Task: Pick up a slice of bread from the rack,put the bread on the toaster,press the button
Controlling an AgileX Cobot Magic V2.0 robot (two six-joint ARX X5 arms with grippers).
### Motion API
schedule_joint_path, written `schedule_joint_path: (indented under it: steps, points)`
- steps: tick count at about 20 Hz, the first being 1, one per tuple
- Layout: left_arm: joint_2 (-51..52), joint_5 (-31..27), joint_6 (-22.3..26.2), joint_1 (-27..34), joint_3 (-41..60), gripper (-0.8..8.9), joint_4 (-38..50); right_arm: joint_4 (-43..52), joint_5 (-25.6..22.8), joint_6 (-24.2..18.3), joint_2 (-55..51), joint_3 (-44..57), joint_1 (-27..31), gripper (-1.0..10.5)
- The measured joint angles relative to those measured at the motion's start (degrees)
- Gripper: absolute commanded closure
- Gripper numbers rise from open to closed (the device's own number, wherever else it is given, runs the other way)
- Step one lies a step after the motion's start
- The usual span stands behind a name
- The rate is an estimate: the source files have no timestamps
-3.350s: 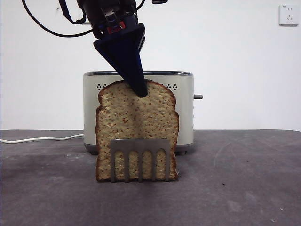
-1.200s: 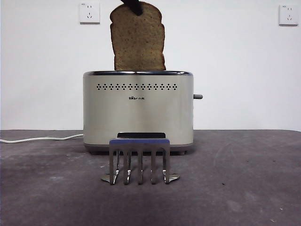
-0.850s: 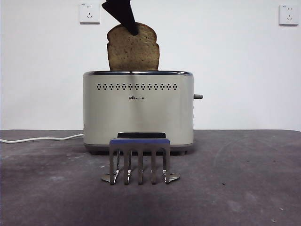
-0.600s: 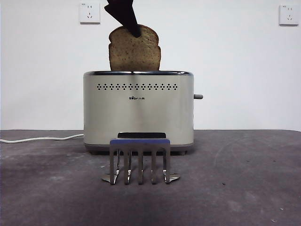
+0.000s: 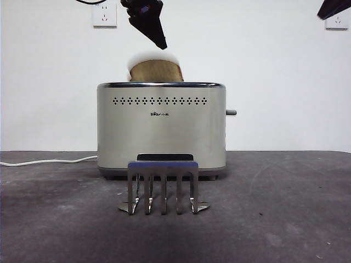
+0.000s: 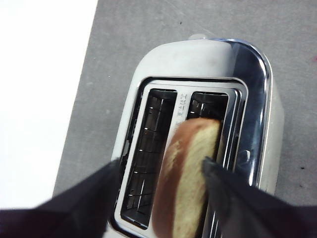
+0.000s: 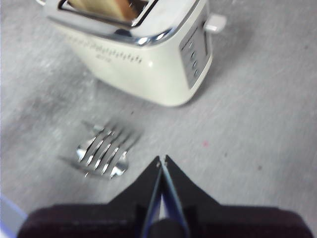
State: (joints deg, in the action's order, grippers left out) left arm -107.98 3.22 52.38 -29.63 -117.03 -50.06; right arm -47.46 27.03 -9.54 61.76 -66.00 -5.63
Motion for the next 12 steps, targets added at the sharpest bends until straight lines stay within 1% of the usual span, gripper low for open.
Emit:
schedule_joint_path:
  steps: [3,6,8,9,12]
  points:
    - [0.0,0.0,-0.6,0.0,0.0,4.53,1.8,3.1,0.0,0.3,3.0,0.0,0.0,9.6]
    - [0.3,-0.5,-3.3,0.0,0.0,4.35,3.3,7.2,0.0,1.0,6.4,0.0,0.0,9.6]
    - [1.5,-0.7,-6.4,0.0,0.0,4.35,3.4,12.4,0.1,2.4,8.5,0.0,0.0,9.6]
    - [2.6,-0.7,-8.6,0.0,0.0,4.35,3.3,15.2,1.0,3.3,9.6,0.0,0.0,9.6]
    - [7.2,-0.6,-16.2,0.0,0.0,4.36,1.3,26.0,6.9,7.4,14.3,0.0,0.0,9.6]
